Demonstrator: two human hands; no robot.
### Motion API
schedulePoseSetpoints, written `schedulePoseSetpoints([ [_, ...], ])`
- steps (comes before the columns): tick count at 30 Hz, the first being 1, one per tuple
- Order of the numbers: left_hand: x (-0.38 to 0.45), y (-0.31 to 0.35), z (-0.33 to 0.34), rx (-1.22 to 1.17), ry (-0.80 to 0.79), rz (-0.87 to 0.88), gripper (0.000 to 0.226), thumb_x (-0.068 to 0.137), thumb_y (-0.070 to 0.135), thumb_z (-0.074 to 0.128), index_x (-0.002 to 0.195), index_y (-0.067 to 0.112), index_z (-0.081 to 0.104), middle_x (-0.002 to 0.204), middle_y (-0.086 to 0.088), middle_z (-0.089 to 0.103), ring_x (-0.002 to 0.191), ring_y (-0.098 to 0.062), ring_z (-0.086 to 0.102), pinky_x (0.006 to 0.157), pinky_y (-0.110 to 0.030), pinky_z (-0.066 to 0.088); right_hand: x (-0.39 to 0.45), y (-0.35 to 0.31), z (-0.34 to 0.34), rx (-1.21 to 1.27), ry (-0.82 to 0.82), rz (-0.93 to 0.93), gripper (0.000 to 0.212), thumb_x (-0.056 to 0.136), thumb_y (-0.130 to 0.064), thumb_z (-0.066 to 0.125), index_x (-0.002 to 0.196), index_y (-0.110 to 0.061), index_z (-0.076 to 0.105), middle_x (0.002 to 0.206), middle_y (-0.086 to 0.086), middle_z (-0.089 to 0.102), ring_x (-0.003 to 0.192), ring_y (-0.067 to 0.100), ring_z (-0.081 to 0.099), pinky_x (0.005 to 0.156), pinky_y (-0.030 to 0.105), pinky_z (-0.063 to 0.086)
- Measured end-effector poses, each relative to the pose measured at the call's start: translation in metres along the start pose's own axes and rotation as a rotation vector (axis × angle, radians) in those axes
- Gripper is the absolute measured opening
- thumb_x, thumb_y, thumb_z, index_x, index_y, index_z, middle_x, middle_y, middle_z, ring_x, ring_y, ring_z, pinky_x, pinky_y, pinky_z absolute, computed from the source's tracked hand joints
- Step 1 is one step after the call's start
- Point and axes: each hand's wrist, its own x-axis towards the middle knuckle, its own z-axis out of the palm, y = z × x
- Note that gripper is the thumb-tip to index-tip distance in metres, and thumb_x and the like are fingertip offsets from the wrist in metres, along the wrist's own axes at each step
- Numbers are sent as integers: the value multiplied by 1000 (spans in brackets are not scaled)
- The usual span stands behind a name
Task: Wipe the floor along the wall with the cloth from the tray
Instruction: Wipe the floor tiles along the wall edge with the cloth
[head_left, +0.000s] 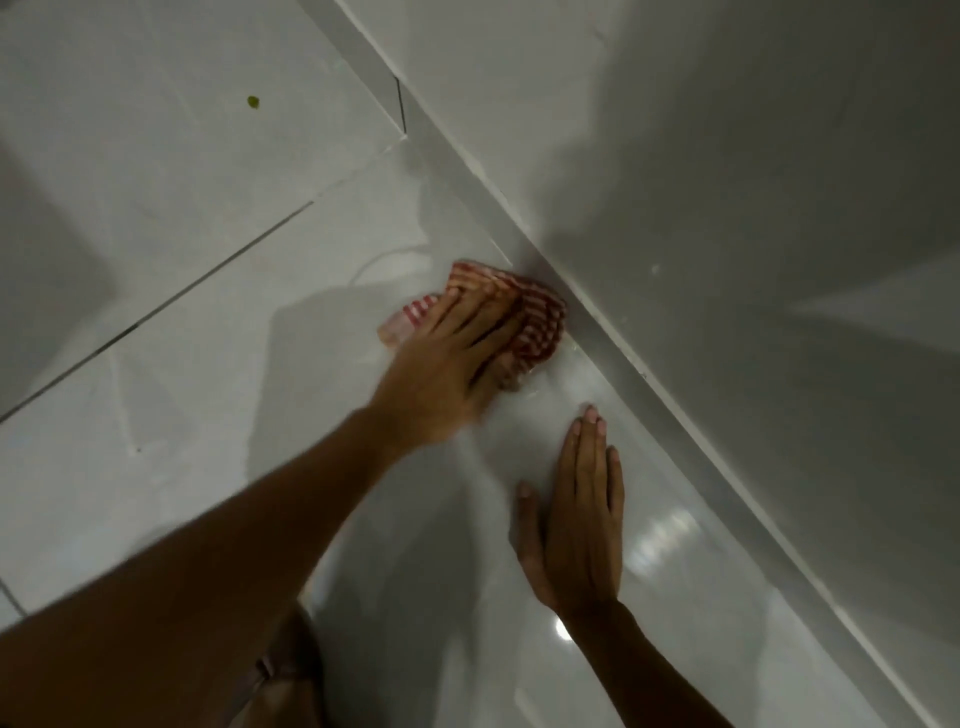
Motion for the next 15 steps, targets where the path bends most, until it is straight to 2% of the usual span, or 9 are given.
schedulePoseSetpoints([
  [1, -1, -12, -5, 8, 4, -13, 48, 112, 31, 40, 155, 13, 53, 164, -11, 50, 156, -34, 39, 133, -53, 19, 0, -1, -1, 6, 6, 6, 87, 110, -48, 42, 175, -1, 8, 187, 14, 7, 174, 28, 7, 141, 49, 12],
  [3, 12, -14, -10, 6, 79, -173, 50, 113, 32, 35, 156, 12, 51, 164, -12, 49, 158, -35, 36, 133, -54, 19, -1, -2, -1, -1, 22, 44, 89, 109, -46, 46, 175, -1, 8, 187, 13, 6, 175, 27, 5, 141, 49, 12],
  [5, 33, 10, -8, -37, 110, -377, 56, 110, 35, 30, 157, 11, 49, 167, -14, 45, 160, -37, 30, 134, -56, 13, -1, -5, 1, 0, 34, 83, 90, 108, -47, 49, 175, -1, 9, 187, 12, 6, 175, 25, 3, 142, 49, 9],
  [7, 43, 39, -3, -121, 130, -482, 58, 107, 35, 32, 153, 7, 54, 165, -17, 46, 159, -39, 31, 134, -55, 8, -2, -7, 2, 13, 35, 112, 90, 108, -50, 48, 175, -3, 9, 186, 12, 6, 175, 24, 2, 142, 47, 6],
  [11, 25, 69, 7, -175, 91, -405, 63, 101, 38, 31, 151, 7, 54, 164, -18, 47, 158, -40, 33, 134, -57, 10, -2, -4, 4, 2, 19, 116, 90, 109, -55, 41, 175, -4, 8, 186, 12, 5, 175, 24, 1, 142, 44, 4],
  [15, 14, 66, 12, -182, 29, -305, 60, 103, 35, 33, 153, 8, 52, 165, -16, 46, 158, -39, 32, 133, -60, 15, -6, -4, 5, -12, 31, 133, 92, 108, -53, 48, 175, -3, 9, 186, 13, 5, 175, 25, 2, 142, 44, 5],
])
